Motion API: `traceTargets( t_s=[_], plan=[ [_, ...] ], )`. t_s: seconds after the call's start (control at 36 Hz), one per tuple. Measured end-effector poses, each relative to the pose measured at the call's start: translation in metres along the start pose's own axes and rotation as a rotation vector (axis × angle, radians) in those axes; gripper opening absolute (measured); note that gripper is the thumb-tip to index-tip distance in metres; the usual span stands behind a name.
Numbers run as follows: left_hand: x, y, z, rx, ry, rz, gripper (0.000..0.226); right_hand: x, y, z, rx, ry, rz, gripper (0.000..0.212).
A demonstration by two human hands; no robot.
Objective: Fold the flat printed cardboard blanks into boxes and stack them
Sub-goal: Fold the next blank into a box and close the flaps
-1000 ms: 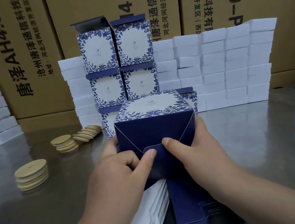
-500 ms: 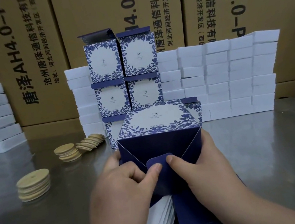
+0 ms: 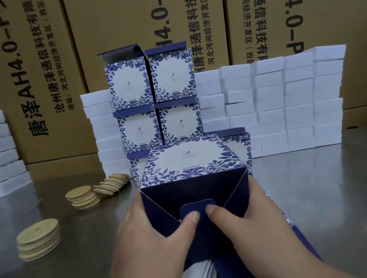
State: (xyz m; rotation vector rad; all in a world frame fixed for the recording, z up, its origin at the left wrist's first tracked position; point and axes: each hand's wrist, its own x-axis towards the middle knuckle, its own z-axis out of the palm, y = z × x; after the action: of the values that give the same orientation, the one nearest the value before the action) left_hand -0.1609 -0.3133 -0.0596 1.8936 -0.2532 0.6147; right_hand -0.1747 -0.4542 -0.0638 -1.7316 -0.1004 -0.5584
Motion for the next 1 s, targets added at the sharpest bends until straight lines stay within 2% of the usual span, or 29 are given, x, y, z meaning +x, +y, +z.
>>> traceTargets(
  t_s=[0.14,0.39,1.0],
  plan=[
    [-0.002,0.002,0.002,-0.085,0.005,-0.013,0.059,0.000,0.002,0.001,0.039,0.025,0.001,0.048],
    [-0.004,-0.005,0.005,-0.175,-0.003,-0.026,0.052,0.002,0.005,0.000,0.059,0.059,0.000,0.037],
    [-0.002,-0.004,0.004,-0.141,-0.003,-0.089,0.054,0.004,0.008,-0.001,0.077,0.071,-0.094,0.035]
  ],
)
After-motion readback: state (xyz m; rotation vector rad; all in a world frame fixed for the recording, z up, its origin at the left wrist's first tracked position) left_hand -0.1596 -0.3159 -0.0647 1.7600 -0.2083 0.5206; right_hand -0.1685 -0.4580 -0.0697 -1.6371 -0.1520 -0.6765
